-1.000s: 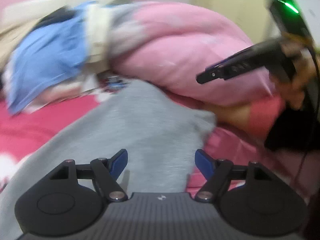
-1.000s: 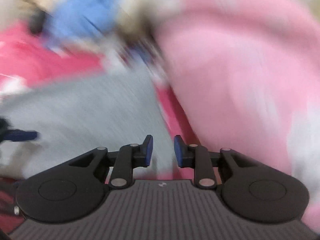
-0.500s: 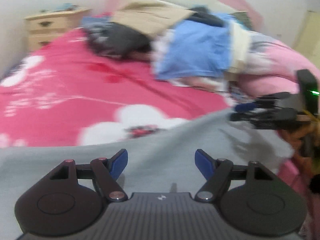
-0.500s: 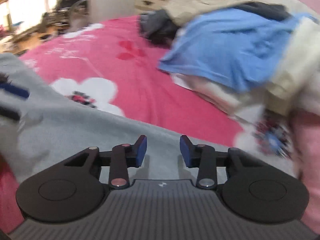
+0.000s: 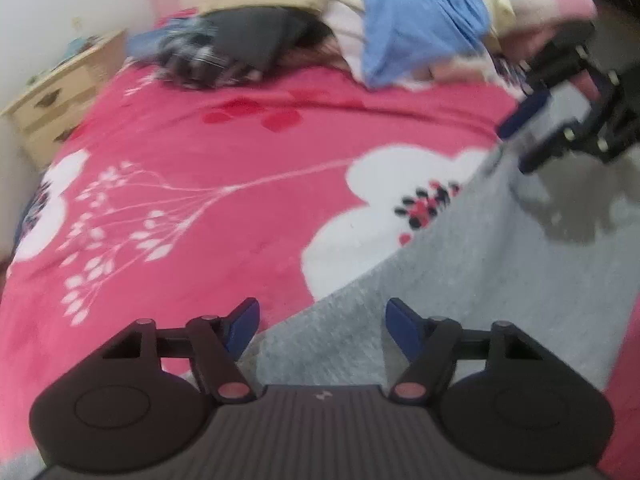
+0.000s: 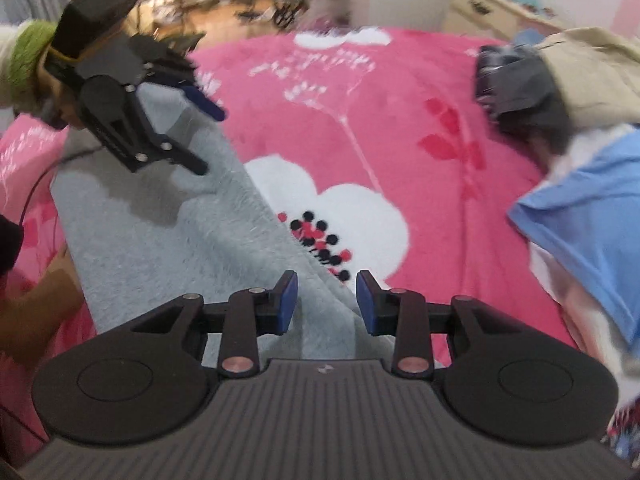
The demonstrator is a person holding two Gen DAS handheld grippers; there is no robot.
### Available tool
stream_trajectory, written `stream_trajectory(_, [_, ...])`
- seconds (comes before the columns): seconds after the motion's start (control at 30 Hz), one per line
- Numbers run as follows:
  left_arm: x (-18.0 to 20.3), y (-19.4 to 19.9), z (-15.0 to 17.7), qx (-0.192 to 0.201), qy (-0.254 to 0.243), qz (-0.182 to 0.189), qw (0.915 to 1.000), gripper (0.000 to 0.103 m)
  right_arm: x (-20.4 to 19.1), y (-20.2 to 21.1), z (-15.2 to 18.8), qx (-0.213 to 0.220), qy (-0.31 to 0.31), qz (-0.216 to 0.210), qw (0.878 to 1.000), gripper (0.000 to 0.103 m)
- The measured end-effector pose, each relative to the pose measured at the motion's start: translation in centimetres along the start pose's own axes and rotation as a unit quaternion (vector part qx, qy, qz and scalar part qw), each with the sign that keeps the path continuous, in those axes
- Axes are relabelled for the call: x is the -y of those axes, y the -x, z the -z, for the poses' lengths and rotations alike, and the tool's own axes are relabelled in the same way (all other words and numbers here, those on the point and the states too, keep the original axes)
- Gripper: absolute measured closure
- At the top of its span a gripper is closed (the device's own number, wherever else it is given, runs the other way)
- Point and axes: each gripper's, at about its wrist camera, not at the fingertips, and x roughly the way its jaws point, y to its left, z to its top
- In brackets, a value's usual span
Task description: Fold clothes
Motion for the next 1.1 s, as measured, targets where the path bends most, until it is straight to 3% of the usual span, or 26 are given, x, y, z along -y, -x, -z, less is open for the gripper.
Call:
stream_trajectory(0.13, [1.3, -1.5, 1.1, 0.0, -0.037, -0.003, 0.9993, 0.039, -0.1, -2.6, -0.8, -0.035, 0.013, -0.006, 0.999, 0.072])
stream_trajectory(0.2, [1.8, -1.5, 1.4, 0.013, -0.047, -0.006, 0.9988, 0.047, -0.4, -3.7, -0.6, -0.057, 0.021, -0.002, 0.998, 0.079])
stream_trajectory(0.27, [2.3, -1.4, 1.7, 0.025, -0.055, -0.014, 0.9981, 0.062, -0.9, -4.8, -0.3, -0.081, 0.031, 0.003, 0.996, 0.092])
stream_trajectory(0.37, [3.5, -1.2, 2.1, 0.037, -0.074, -0.042, 0.9957, 0.071, -2.1, -5.0, 0.0, -0.084, 0.059, 0.032, 0.994, 0.095])
stream_trajectory(0.5, [3.9, -1.2, 2.5, 0.042, -0.076, -0.07, 0.9938, 0.067, -2.7, -5.3, 0.4, -0.073, 0.069, 0.082, 0.992, 0.095])
stream_trajectory(0.57, [4.0, -1.2, 2.6, 0.043, -0.07, -0.078, 0.9935, 0.063, -2.2, -5.5, 0.8, -0.065, 0.063, 0.091, 0.992, 0.074])
stream_trajectory(0.63, [4.0, -1.0, 2.6, 0.045, -0.066, -0.083, 0.9933, 0.061, -1.1, -4.7, 1.0, -0.056, 0.05, 0.104, 0.992, 0.065])
stream_trajectory(0.8, [4.1, -0.5, 2.7, 0.048, -0.055, -0.097, 0.9926, 0.056, 3.4, -1.3, 2.5, -0.041, -0.025, 0.182, 0.982, 0.073])
stream_trajectory(0.87, [4.1, -0.3, 2.7, 0.049, -0.05, -0.102, 0.9923, 0.056, 5.2, 0.6, 3.3, -0.027, -0.073, 0.201, 0.977, 0.085])
stream_trajectory(0.97, [4.2, 0.0, 2.7, 0.051, -0.044, -0.11, 0.9916, 0.057, 5.2, 3.6, 4.6, 0.021, -0.086, 0.118, 0.989, 0.086])
stream_trajectory(1.03, [4.2, 0.2, 2.7, 0.052, -0.039, -0.116, 0.9911, 0.055, 4.0, 3.5, 5.5, 0.011, -0.065, 0.063, 0.996, 0.086])
stream_trajectory(1.1, [4.2, 0.4, 2.8, 0.054, -0.035, -0.121, 0.9906, 0.055, 3.6, 2.2, 6.5, -0.007, -0.06, 0.05, 0.997, 0.087])
